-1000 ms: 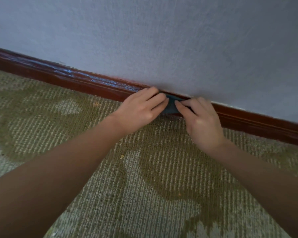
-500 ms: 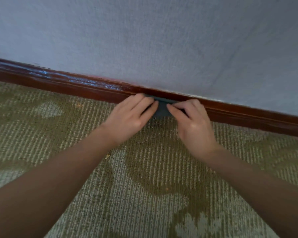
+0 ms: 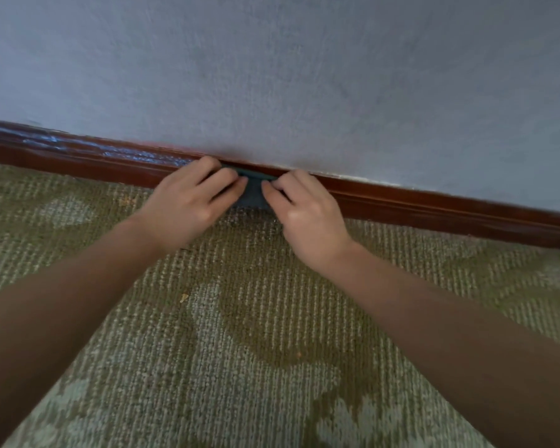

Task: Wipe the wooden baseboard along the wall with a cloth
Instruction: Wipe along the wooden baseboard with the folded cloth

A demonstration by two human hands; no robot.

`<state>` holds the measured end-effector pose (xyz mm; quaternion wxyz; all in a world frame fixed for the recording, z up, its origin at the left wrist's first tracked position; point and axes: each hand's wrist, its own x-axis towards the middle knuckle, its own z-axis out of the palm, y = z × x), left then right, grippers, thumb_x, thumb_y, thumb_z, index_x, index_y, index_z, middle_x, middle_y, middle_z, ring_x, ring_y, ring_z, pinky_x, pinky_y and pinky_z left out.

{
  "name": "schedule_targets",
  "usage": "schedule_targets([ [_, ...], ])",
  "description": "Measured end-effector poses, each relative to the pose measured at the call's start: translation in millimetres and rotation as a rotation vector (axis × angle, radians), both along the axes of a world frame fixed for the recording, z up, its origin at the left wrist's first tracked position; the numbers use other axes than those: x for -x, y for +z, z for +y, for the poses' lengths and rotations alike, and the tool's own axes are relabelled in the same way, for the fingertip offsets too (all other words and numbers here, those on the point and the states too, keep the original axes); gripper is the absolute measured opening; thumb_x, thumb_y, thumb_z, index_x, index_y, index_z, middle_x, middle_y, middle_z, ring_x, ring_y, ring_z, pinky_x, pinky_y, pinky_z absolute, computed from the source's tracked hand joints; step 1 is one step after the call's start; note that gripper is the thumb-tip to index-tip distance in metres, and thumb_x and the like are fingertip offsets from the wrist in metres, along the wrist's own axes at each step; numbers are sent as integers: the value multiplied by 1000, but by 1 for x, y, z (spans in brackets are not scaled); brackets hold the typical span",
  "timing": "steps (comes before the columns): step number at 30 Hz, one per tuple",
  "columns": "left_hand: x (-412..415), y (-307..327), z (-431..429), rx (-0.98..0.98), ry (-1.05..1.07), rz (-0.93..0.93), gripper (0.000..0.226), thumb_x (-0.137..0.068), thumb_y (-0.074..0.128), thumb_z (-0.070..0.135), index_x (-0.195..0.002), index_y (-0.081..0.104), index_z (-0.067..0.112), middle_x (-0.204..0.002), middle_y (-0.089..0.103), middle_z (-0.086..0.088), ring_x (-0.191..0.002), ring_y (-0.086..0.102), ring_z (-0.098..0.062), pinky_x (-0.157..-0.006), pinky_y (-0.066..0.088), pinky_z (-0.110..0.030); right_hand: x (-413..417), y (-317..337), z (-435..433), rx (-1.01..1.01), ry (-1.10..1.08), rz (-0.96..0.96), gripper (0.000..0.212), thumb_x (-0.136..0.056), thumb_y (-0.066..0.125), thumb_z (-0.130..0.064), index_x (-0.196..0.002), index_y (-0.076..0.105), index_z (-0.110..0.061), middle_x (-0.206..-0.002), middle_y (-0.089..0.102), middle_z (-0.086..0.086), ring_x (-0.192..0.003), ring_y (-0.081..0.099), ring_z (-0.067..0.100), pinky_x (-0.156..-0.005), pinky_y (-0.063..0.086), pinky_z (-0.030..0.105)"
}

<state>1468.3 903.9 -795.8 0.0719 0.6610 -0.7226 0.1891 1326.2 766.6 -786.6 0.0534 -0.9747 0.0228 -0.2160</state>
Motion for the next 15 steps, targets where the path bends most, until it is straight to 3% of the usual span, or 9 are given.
schedule_targets([
  [5, 2, 5, 4, -2, 35, 23, 26, -90, 42, -7, -100, 64, -14, -91, 64, -24, -74, 60, -37, -69, 52, -43, -2, 5, 6, -45, -12, 29, 36, -76, 38, 4, -95, 68, 11, -80, 64, 20, -74, 62, 32, -64, 48, 35],
  [11, 12, 6, -6, 5, 12, 11, 24, -89, 44, -9, -102, 63, -15, -97, 64, -26, -78, 61, -37, -73, 54, -42, 12, 3, -5, -38, -38, 7, 29, -71, 62, 13, -99, 68, 9, -84, 66, 17, -76, 61, 31, -66, 48, 35],
  [15, 6, 3, -2, -5, 25, 1, 25, -89, 44, -6, -104, 63, -14, -99, 65, -24, -76, 61, -35, -73, 52, -40, 3, 4, -10, 79, 33, 39, 30, -78, 45, 4, -96, 69, 7, -79, 66, 15, -71, 62, 28, -62, 45, 33],
])
